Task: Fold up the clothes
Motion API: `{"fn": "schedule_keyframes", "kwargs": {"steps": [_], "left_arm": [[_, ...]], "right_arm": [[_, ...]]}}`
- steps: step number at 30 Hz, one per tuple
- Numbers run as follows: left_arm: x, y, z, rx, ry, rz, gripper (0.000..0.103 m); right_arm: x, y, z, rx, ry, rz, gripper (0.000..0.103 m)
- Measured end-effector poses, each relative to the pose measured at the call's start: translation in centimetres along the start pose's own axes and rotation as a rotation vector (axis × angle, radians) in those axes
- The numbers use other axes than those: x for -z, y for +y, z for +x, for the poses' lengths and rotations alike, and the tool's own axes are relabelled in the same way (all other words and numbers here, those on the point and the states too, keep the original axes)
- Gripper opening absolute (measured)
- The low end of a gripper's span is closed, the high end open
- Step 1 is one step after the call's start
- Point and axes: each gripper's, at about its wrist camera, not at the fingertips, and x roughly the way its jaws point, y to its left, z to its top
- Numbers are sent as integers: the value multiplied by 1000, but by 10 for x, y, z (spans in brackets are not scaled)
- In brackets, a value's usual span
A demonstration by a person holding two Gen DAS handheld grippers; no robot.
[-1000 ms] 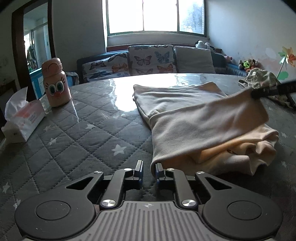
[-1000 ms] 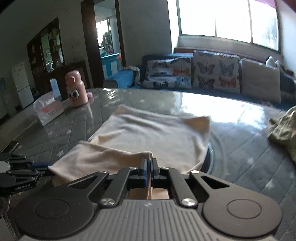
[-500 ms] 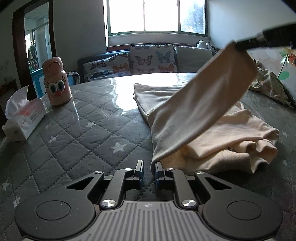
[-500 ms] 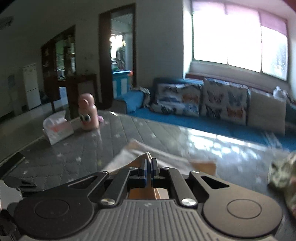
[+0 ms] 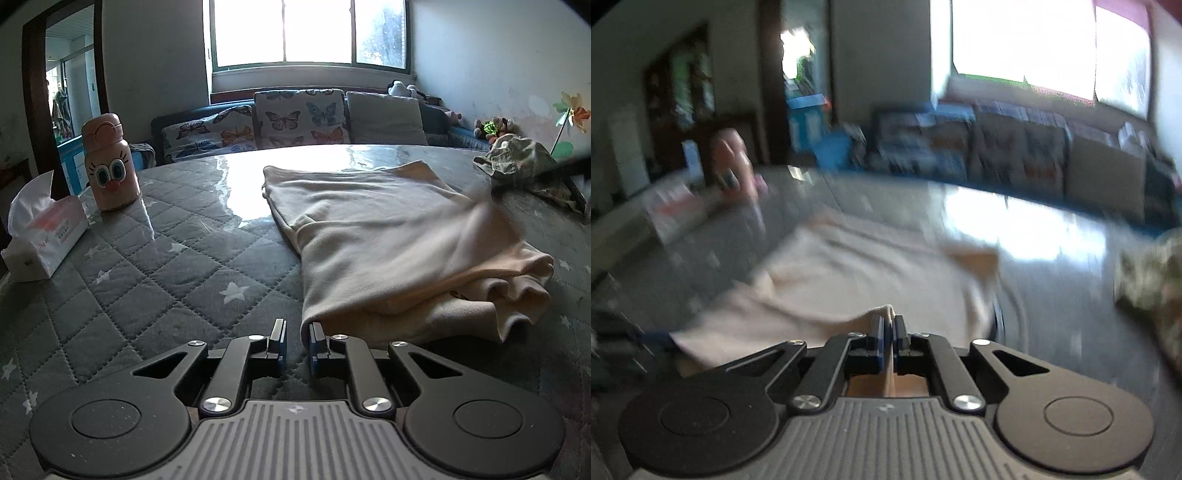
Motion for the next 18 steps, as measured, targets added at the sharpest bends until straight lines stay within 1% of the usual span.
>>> {"fn": "schedule_keyframes", "kwargs": {"steps": [2,3,6,8,11,15,17,18], "left_arm": [[-1,1,-3,7,9,7,16],[-2,3,-6,14,12,6,16],[-7,7,-13,33,19,6,16],[-15,7,-18,37,3,3,16],[-33,4,-19,54,-34,-7,16],[-62,-4,8,84,-51,-5,15],[-76,-8,22,98,-57,-4,14],[-81,-9,31,103,-48,-5,14]], "right_arm": [[17,-8,13,17,61,20,7],[21,-9,13,19,65,22,7],[23,-12,7,-1,36,26,8],[20,-9,5,-28,16,18,8],[20,-3,11,-82,20,3,9],[25,4,25,-115,53,3,11],[28,6,28,-123,63,5,16],[29,6,29,-125,65,6,19]]}}
